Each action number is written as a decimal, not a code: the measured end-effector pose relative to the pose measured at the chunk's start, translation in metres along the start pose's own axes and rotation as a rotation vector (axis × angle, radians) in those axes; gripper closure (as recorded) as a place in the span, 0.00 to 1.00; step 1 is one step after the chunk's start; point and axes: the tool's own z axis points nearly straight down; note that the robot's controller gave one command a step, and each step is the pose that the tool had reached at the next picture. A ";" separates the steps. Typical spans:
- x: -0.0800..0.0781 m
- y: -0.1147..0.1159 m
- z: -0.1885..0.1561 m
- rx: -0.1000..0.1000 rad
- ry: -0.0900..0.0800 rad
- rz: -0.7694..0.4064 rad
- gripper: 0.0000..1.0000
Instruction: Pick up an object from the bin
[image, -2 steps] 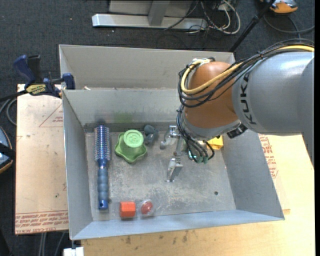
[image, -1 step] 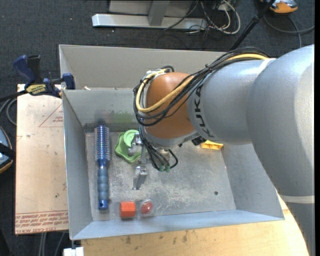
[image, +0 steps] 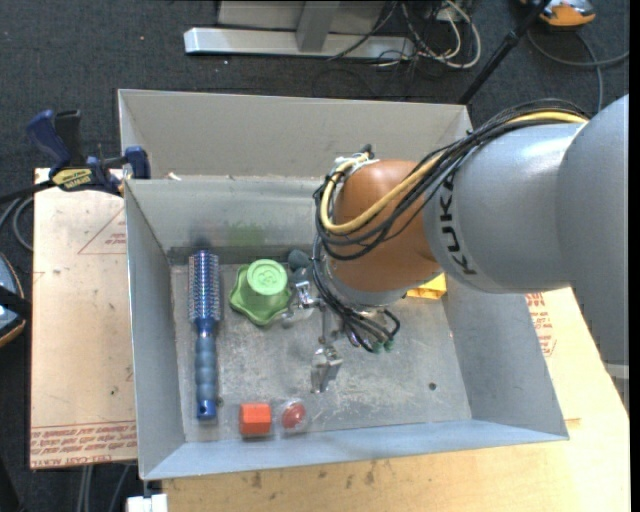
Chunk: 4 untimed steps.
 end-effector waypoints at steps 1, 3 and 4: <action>0.059 -0.091 -0.029 0.001 -0.001 -0.283 0.00; 0.014 0.106 0.055 0.001 -0.014 -0.248 0.00; 0.014 0.105 0.053 -0.002 -0.015 -0.242 1.00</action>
Offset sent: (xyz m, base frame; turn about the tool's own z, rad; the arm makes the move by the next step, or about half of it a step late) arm -0.0324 -0.1005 0.0287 -0.2901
